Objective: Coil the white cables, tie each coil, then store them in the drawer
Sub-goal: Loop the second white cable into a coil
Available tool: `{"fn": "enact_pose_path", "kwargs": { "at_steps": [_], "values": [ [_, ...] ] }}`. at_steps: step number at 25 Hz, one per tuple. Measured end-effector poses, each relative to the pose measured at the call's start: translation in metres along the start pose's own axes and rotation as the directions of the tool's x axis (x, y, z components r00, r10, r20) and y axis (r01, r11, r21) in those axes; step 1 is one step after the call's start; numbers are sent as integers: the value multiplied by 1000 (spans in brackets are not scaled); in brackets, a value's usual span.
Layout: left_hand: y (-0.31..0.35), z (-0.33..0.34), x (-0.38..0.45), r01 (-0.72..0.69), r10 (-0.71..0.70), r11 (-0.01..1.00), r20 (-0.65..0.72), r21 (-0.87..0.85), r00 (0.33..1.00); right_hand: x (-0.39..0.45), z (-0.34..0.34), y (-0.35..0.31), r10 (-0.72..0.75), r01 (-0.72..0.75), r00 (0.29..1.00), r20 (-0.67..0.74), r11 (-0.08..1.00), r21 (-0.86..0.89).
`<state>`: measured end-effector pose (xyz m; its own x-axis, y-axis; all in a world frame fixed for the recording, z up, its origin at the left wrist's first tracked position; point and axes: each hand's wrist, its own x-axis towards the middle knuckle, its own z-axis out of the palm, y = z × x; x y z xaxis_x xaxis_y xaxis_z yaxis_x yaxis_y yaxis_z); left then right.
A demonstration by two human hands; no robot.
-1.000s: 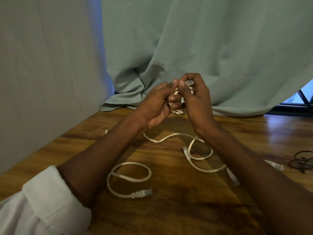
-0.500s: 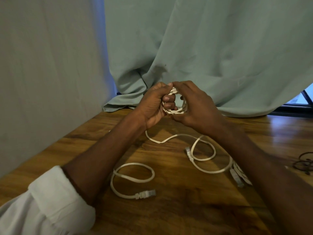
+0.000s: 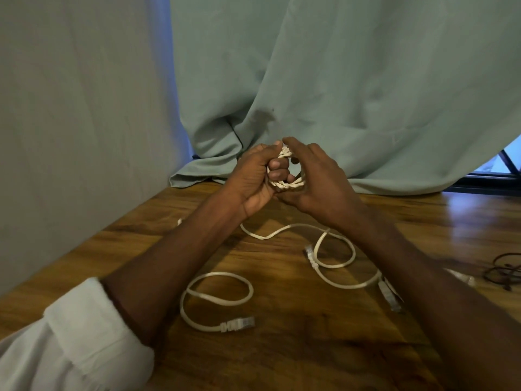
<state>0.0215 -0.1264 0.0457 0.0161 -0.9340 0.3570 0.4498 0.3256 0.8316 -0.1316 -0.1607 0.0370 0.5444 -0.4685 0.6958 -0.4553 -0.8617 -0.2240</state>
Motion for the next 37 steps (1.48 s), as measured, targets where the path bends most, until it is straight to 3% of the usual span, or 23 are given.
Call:
{"fn": "enact_pose_path", "kwargs": {
  "at_steps": [7, 12, 17, 22, 24, 27, 29, 32, 35, 37],
  "values": [
    [5, -5, 1, 9, -15, 980, 31, 201, 999, -3, -7, 6, -70, 63, 991, -113, 996, -60],
    [-2, -3, 1, -5, 5, 991, -1, 137, 1000, -4, -2, 7, -48, 53, 989, -143, 998, 33],
    [2, 0, -2, 56, -50, 996, 75, -71, 996, -2, -5, 5, -9, 11, 994, -105, 1000, 27],
    [9, 19, 3, -35, 31, 999, -127, -26, 991, -1, -28, 6, -26, 18, 999, 33, 974, 224],
    [10, 37, 3, -62, 59, 998, -183, -12, 981, -6, -46, 5, -9, 21, 999, -53, 971, 236],
    [-10, 73, 1, -83, 82, 997, -224, 2, 971, -29, -78, 11, 59, -10, 943, -326, 989, 151],
    [-35, 107, -1, -61, 66, 998, -233, 29, 970, -57, -101, 26, 116, -85, 873, -475, 993, 86],
    [-71, 159, -10, -8, 41, 989, -224, 145, 974, -101, -141, 57, 305, -291, 797, -522, 950, 111],
    [-103, 185, -21, -21, 72, 937, -136, 348, 988, -134, -181, 90, 504, -537, 743, -441, 842, 57],
    [-120, 187, -28, -50, 93, 893, -73, 447, 993, -154, -198, 108, 630, -672, 718, -294, 738, -60]
  ]
}}
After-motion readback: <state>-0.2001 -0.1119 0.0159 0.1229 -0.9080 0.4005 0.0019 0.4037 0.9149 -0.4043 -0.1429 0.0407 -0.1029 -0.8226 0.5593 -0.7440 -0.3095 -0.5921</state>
